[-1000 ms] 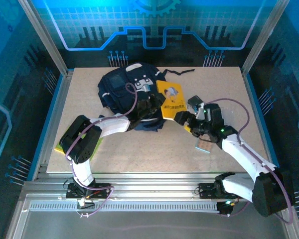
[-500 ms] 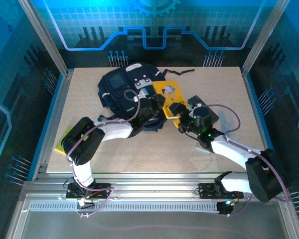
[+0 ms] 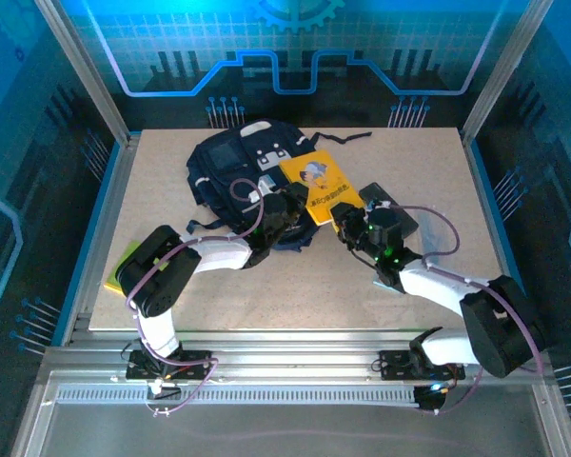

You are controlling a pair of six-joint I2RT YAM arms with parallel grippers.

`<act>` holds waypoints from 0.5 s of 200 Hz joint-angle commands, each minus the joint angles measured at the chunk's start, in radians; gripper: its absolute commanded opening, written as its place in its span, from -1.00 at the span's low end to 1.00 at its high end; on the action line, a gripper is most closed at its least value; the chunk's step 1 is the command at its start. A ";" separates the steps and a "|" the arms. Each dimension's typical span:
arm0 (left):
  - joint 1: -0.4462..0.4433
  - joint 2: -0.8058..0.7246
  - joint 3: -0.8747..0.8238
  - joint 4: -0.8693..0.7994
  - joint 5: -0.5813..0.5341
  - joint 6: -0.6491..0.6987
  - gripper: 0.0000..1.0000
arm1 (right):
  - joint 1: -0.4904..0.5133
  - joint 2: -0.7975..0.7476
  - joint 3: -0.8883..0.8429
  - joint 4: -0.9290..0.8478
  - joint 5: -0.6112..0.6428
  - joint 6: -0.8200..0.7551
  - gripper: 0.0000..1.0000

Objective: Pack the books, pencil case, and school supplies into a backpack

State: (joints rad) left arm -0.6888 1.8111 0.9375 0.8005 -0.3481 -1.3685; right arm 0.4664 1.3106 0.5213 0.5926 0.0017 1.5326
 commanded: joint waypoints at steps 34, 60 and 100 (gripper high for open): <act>-0.029 -0.034 -0.052 0.083 0.065 -0.010 -0.60 | -0.035 -0.043 0.034 0.039 0.055 -0.127 -1.00; 0.002 -0.091 -0.052 -0.061 0.151 0.093 0.41 | -0.086 -0.049 0.052 -0.001 -0.008 -0.200 -1.00; 0.140 -0.136 0.066 -0.438 0.427 0.361 0.98 | -0.208 -0.082 0.115 -0.163 -0.146 -0.355 -1.00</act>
State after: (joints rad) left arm -0.6285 1.7187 0.9054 0.6376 -0.1120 -1.2236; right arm 0.3191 1.2839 0.5568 0.4637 -0.0624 1.3209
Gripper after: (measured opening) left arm 0.986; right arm 0.098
